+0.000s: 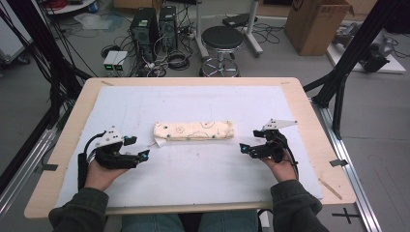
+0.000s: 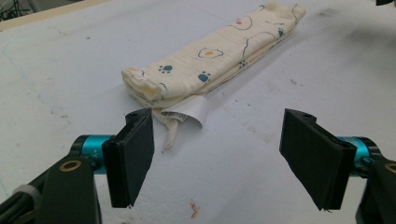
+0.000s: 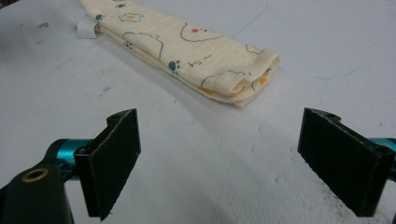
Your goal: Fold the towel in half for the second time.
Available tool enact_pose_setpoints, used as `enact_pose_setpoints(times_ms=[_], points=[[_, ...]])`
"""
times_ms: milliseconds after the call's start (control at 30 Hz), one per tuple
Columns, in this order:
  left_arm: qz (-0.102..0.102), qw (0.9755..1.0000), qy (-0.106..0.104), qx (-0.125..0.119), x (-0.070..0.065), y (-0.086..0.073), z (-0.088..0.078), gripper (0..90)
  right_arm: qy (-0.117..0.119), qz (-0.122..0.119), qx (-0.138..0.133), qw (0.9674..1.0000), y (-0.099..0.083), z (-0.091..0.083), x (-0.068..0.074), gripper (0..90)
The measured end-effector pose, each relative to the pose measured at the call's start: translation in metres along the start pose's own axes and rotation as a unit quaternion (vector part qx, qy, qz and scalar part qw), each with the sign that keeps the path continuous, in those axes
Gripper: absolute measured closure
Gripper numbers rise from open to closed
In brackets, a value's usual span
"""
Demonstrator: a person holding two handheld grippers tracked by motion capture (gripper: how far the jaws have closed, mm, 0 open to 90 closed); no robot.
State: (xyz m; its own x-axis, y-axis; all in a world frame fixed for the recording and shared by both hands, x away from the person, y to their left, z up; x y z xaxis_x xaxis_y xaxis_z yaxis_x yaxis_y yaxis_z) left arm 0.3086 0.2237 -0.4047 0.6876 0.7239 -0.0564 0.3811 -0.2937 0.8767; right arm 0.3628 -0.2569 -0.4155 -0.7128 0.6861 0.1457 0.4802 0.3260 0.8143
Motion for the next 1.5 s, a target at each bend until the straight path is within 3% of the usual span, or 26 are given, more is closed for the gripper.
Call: enact_pose_setpoints(times_ms=[567, 1233, 1500], points=[[-0.002, 1.0, 0.009, 0.003, -0.005, -0.019, -0.009, 25.9, -0.009, 0.0, -0.007, 0.9999, -0.021, -0.016, 0.004, 12.4], [-0.002, 0.9999, 0.016, -0.001, -0.009, -0.027, -0.022, 25.9, -0.018, 0.002, 0.005, 0.9998, -0.046, -0.033, 0.009, 12.4], [-0.003, 0.9998, 0.018, -0.003, -0.01, -0.029, -0.02, 25.9, -0.016, 0.003, 0.011, 0.9998, -0.052, -0.035, 0.011, 12.4]])
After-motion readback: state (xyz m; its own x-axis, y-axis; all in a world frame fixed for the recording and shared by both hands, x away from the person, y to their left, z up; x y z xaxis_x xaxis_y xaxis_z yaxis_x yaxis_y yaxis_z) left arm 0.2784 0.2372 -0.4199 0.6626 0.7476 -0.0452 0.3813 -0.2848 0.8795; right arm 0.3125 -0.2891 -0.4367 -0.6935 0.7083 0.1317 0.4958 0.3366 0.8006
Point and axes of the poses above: each handheld gripper's, and its own axes: z roughly forward along the jaws, y roughly out of its top, x roughly to its left, the point moved 1 cm from there along z, roughly forward along the jaws
